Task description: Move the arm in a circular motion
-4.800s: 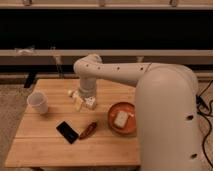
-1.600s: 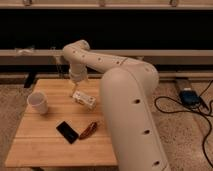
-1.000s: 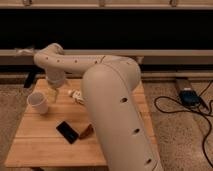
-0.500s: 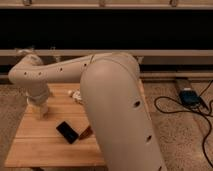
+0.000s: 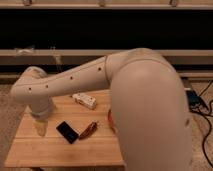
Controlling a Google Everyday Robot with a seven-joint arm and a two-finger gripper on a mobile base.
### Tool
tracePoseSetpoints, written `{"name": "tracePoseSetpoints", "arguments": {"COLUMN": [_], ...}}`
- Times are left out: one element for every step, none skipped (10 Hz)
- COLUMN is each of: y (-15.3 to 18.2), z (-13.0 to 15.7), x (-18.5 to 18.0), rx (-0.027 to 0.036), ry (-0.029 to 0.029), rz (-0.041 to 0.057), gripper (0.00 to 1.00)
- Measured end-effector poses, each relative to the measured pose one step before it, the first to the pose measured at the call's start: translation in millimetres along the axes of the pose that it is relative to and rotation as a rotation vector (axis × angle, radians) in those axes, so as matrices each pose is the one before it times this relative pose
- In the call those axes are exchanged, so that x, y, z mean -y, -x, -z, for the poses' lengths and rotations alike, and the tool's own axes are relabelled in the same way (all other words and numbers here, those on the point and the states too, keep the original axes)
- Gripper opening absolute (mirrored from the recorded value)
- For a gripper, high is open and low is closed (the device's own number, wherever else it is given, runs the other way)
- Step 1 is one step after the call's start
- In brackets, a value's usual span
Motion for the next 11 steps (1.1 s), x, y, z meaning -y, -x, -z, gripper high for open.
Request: {"name": "tracePoseSetpoints", "arguments": {"y": [-20.77, -17.06, -29.24, -17.97, -21.51, -26.7, -20.86, -21.48, -15.19, -9.66, -7.54], "z": [1.33, 0.87, 0.95, 0.64, 1.61, 3.38, 3.4, 2.81, 1.53, -0.26, 0.02], "x": [-3.82, -1.94, 2.38, 3.98, 7.27, 11.97, 12.29, 17.12, 20.78, 21.91, 22.6], "rx": [0.01166, 0.01149, 0.01651, 0.00771, 0.00827, 0.00873, 0.00491, 0.00101, 0.00153, -0.00004, -0.00481], "ry": [0.00881, 0.00657, 0.00412, 0.00058, -0.00271, -0.00847, -0.01187, -0.01157, -0.00507, -0.00186, -0.00366], "rz": [-0.01866, -0.0195, -0.03864, -0.02621, -0.03711, -0.0551, -0.04676, -0.05138, -0.04332, -0.03475, -0.03015], "gripper": [0.8, 0.8, 0.8, 0.8, 0.8, 0.8, 0.8, 0.8, 0.8, 0.8, 0.8]}}
